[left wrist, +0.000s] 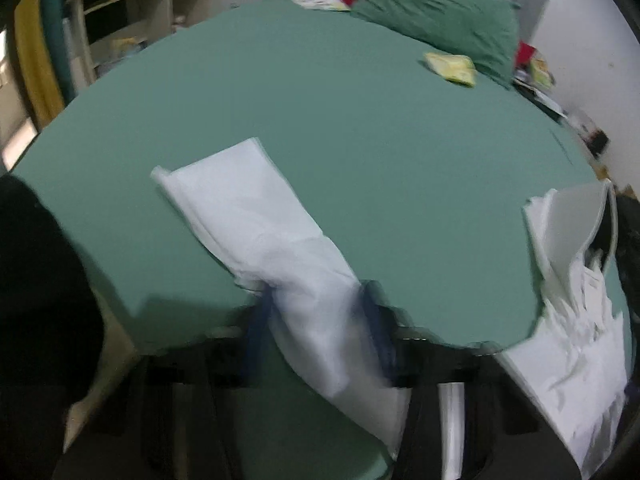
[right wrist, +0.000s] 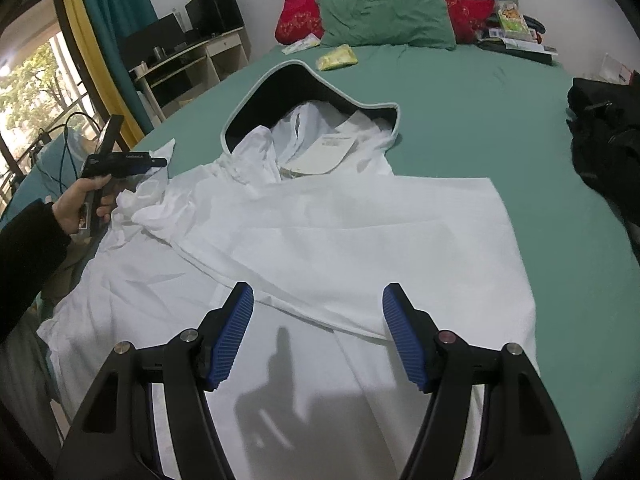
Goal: Fold large clothes
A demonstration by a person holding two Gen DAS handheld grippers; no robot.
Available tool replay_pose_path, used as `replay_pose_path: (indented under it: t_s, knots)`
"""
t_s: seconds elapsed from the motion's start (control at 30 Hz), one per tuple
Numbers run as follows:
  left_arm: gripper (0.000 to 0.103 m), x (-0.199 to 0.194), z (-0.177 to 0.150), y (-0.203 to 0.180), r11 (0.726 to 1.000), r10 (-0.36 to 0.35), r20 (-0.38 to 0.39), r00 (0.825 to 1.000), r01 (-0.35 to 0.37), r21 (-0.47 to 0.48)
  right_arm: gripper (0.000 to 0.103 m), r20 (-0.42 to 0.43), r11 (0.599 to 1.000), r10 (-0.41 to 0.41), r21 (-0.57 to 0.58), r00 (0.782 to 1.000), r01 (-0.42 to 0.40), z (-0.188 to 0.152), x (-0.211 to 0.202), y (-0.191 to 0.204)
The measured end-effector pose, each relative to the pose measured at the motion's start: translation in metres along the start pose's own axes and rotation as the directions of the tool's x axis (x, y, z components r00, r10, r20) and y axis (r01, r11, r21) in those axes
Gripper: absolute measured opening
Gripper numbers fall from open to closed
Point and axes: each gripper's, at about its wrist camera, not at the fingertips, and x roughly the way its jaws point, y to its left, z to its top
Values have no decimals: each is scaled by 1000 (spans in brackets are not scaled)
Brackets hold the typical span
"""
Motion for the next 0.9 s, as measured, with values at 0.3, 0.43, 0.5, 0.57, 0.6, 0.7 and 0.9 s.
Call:
replay_pose_path:
  t_s: [0.3,0.43,0.5,0.57,0.6,0.7,0.9]
  knots:
    - [2,-138,23,-58,998,3,342,940,-24,57,68,114,1000,23,-8,993,-22,13,-44,5]
    - [2,-215,25,-131,985,-59,464,884,-23,169,68,155,998,44,40,987,-51,16,-68,-9]
    - [2,-245,19,-170,972,-92,486,869,-27,232,68,173,996,47,73,984,-60,17,-79,-16]
    - [2,-264,5,-208,957,-120,490,863,-32,290,68,197,990,70,103,978,-92,17,-89,-25]
    - [3,-267,-1,-230,947,-131,485,864,-35,318,68,212,988,76,118,974,-102,15,-94,-30]
    - [3,-266,-29,-284,921,-171,431,886,-12,389,68,235,980,82,159,969,-121,11,-105,-44]
    - [44,-199,-106,-368,845,-296,10,955,257,470,68,250,960,23,263,968,-91,-1,-124,-81]
